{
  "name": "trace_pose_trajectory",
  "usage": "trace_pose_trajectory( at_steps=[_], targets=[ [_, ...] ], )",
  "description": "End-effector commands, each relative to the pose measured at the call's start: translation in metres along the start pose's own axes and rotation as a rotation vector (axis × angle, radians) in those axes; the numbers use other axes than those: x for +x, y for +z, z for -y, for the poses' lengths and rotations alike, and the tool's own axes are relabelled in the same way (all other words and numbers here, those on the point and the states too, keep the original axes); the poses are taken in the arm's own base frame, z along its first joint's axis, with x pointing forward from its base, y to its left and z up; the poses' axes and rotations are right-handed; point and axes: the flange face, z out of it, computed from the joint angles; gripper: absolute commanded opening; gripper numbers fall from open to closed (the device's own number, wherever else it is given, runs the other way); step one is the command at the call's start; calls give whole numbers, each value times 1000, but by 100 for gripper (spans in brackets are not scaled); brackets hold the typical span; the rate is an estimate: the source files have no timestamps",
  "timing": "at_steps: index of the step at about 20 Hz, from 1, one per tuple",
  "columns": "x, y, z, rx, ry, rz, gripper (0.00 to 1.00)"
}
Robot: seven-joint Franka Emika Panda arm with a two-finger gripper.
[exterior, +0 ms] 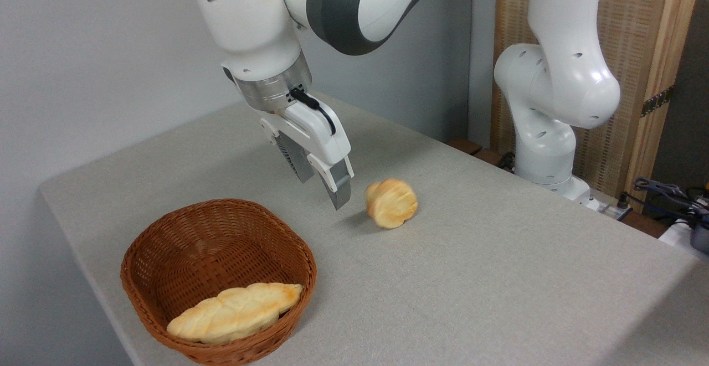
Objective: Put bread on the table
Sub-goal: 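Lower the roll onto the table, open the gripper and raise it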
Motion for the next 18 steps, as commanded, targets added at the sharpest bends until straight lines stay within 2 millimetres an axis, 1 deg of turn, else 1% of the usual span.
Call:
trace_pose_trajectory(
  at_steps=[1, 3, 6, 13, 18],
  targets=[
    [-1, -7, -1, 23, 14, -5, 100],
    [-2, -18, 6, 64, 8, -54, 100],
    [-1, -35, 17, 171, 16, -123, 100],
    [5, -51, 28, 281, 17, -217, 100],
    [2, -52, 33, 284, 5, -220, 100]
  ],
)
